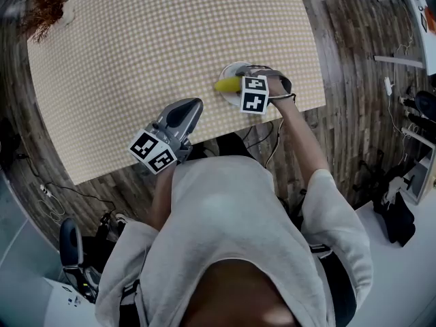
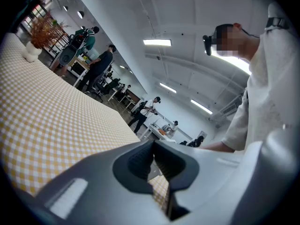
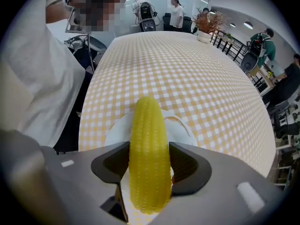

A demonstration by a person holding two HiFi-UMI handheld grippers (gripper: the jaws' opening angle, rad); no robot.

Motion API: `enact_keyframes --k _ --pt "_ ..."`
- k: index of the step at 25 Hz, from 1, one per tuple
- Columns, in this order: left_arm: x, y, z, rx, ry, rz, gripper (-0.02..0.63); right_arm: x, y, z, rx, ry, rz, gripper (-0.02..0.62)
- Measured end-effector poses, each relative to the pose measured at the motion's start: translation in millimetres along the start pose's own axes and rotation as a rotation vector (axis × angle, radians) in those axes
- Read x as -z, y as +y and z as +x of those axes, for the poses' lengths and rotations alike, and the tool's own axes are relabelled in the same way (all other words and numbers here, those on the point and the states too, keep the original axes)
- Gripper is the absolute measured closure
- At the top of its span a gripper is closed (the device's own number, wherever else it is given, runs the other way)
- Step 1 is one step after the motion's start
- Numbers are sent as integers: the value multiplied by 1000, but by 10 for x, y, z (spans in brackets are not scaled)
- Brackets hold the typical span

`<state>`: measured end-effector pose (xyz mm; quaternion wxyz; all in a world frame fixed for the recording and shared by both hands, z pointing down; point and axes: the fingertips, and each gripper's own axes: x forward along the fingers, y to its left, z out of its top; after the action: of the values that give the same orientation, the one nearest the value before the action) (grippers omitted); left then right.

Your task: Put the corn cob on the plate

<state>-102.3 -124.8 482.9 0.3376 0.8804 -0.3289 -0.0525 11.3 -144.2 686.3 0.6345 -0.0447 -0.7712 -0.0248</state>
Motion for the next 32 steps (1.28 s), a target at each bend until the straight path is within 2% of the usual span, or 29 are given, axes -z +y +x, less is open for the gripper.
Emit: enact_keyframes --k 7,17,21,25,32 --pt "-39 26 -9 -9 -15 1 597 13 14 13 -54 51 -52 337" --pt "-61 30 -19 -8 -19 12 597 10 10 7 -43 18 -60 333" --pt "-56 0 -55 -7 -22 16 597 -5 82 -1 -56 12 -59 257" --pt "-35 -34 -48 -3 -21 23 597 -9 51 -71 -26 -1 -43 236" --pt "-29 -125 -48 15 -25 41 597 -104 13 -341 36 -50 -27 248"
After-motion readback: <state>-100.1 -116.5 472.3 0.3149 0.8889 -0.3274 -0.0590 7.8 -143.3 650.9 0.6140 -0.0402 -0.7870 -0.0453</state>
